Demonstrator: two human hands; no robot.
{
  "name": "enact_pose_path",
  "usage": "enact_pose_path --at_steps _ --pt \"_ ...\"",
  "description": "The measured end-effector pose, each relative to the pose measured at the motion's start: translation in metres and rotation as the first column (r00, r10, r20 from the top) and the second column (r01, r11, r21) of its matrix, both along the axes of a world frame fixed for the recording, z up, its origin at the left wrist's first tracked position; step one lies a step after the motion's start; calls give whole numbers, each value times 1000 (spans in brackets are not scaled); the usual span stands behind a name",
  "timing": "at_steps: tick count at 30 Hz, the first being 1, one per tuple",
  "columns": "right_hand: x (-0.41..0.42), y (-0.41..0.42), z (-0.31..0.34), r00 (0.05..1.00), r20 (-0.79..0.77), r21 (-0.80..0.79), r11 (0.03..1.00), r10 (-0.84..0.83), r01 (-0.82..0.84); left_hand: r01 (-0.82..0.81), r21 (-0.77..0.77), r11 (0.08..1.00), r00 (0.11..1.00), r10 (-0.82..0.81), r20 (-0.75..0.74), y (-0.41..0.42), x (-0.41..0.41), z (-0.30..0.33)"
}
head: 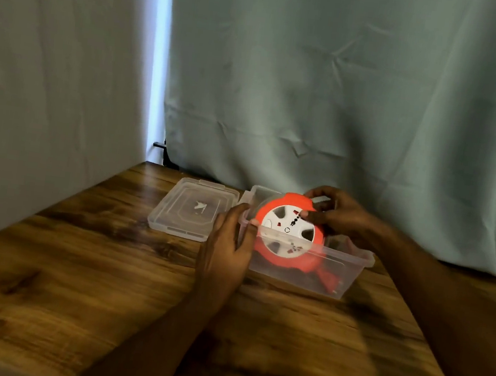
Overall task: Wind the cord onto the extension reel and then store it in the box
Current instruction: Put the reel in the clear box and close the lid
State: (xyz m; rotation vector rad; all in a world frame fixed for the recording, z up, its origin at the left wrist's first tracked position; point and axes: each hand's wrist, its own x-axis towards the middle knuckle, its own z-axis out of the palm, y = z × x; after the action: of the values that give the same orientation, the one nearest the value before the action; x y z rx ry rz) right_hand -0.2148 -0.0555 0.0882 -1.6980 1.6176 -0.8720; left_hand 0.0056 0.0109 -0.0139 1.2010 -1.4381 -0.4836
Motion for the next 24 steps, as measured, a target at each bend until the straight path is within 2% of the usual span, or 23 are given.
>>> enact_pose_path --at_steps 2,3,4,5,6,7,8,10,12,14,15,16,18,19,20,24 --pt "-1 2 -8 998 -52 4 999 -39 39 -2 11 1000 1000 2 4 2 -1 1" --pt "0 3 -9 987 -154 -16 999 -39 37 -3 18 1000 1000 2 8 4 -1 2" --pt "2 5 -8 946 -322 -61 998 -43 24 -4 24 1000 1000 4 11 5 0 3" --pt "3 8 -7 855 -510 -135 991 -89 23 -5 28 1000 1000 4 14 5 0 4" --pt "4 10 -6 756 -627 -253 967 -189 32 -6 30 1000 1000 6 17 6 1 4" --pt "1 14 -5 720 -622 -385 921 -306 59 -4 30 1000 1000 3 21 7 1 5" --pt "-3 19 -5 750 -529 -495 862 -397 107 -1 32 999 1000 0 27 8 1 5" --pt "-16 29 -8 819 -217 -637 713 -531 293 6 42 999 999 -7 38 8 1 6" --pt "-31 37 -20 814 50 -634 611 -579 474 12 41 999 999 -13 35 8 -1 7" --pt "-37 45 -46 813 348 -487 651 -467 582 24 34 999 999 -24 20 9 -1 7" --pt "-35 48 -61 765 504 -373 698 -400 611 27 36 999 1000 -27 14 9 -1 7" --pt "-31 52 -74 683 646 -241 758 -341 606 25 39 999 999 -25 19 9 -2 6" --pt "-21 57 -90 488 847 -27 900 -210 434 4 25 1000 999 -5 32 6 -2 5" --pt "-19 60 -95 429 886 10 932 -176 363 2 19 1000 999 -3 39 4 -2 4" --pt "-18 60 -97 413 898 1 940 -150 341 4 11 1000 999 -5 43 3 -2 4" --pt "-21 58 -102 404 903 -23 923 -146 385 10 19 1000 997 -11 76 2 2 1"
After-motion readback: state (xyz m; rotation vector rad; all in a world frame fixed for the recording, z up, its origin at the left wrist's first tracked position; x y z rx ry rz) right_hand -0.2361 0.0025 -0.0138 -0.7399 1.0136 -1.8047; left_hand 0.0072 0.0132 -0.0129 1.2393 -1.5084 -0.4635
